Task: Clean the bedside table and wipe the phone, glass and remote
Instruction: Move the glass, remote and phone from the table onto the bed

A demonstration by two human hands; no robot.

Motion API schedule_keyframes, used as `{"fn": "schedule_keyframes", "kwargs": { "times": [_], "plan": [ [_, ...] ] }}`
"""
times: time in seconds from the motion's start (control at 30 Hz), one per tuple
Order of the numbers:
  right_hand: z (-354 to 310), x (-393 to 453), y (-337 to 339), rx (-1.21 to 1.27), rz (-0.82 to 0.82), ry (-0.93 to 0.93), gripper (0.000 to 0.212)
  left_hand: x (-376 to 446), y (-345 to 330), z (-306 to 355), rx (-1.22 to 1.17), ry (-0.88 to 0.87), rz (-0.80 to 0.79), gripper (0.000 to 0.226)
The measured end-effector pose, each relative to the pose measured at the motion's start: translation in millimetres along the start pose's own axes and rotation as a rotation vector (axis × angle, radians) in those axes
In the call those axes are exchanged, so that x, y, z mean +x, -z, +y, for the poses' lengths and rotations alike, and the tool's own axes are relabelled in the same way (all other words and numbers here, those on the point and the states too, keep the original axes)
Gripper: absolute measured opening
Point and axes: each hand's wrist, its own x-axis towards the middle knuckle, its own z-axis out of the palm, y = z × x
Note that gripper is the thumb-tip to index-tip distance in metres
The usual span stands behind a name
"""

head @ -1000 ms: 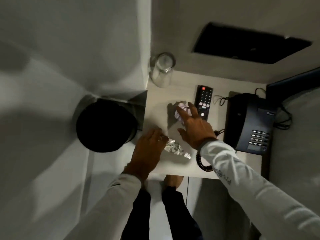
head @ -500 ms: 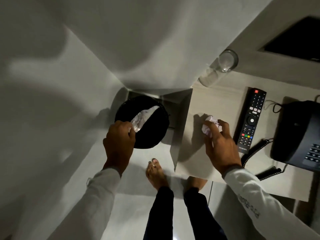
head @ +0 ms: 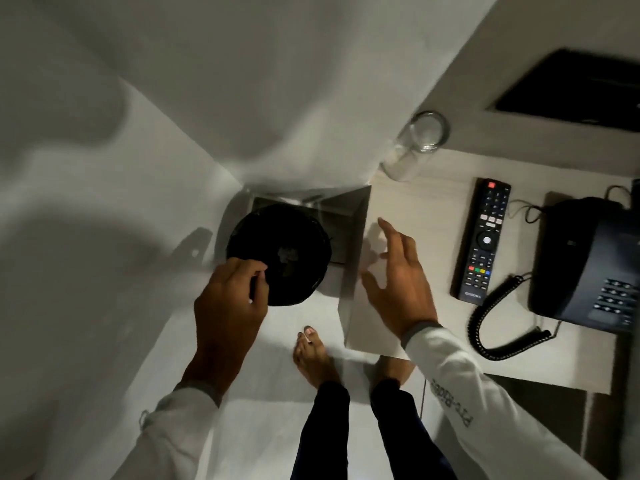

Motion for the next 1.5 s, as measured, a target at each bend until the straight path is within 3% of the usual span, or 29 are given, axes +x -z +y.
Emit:
{"fn": "schedule_keyframes", "kwargs": {
  "times": [0.1,0.17,0.3,0.4,0.53,0.63,0.8,0.93,1.03,1.1,1.2,1.27,1.37,1.5],
  "plan": [
    [35,-6,34,-0.208,0.203,-0.078,0.074,13,-1,50,-0.01,-0.214,-0.1,0.012],
    [60,-11,57,-0.314,0.288,-0.234,0.072,29,-8,101,0.014,-0.435,-0.162,0.012],
    [93,-14,76,-0.201,0.161,-0.516,0.09,75,-32,201,0.3,-0.908,-0.236,0.024],
    [97,-12,66,-0.17,0.167,-0.528,0.083,114,-42,252,0.694,-1.122,-0.222,0.037],
    [96,-8,63,-0.168,0.172,-0.58,0.064,162,-52,289,1.208,-1.159,-0.304,0.034],
    [97,-10,67,-0.163,0.072,-0.581,0.066,173,-61,296,1.487,-1.145,-0.387,0.033],
    [101,-30,75,-0.032,-0.038,-0.537,0.075,167,-58,303,1.631,-1.142,-0.47,0.028],
    [99,-54,92,0.13,0.039,-0.553,0.07,153,-40,325,1.534,-1.124,-0.494,0.031],
    [97,-80,114,0.283,0.17,-0.549,0.062,127,-14,341,1.175,-1.103,-0.482,0.046],
    [98,-100,131,0.383,0.307,-0.524,0.058,102,8,358,0.944,-1.001,-0.531,0.068],
    [106,-144,160,0.469,0.56,-0.495,0.054,57,28,392,0.741,-0.928,-0.598,0.063],
    [114,-171,179,0.517,0.72,-0.495,0.051,28,36,414,0.606,-0.942,-0.561,0.07],
    [144,-227,211,0.573,0.997,-0.584,0.049,-30,32,462,0.315,-1.102,-0.507,0.076],
    [195,-291,246,0.544,1.317,-0.78,0.05,-126,-10,530,-0.143,-1.148,-0.674,0.075]
  ]
}}
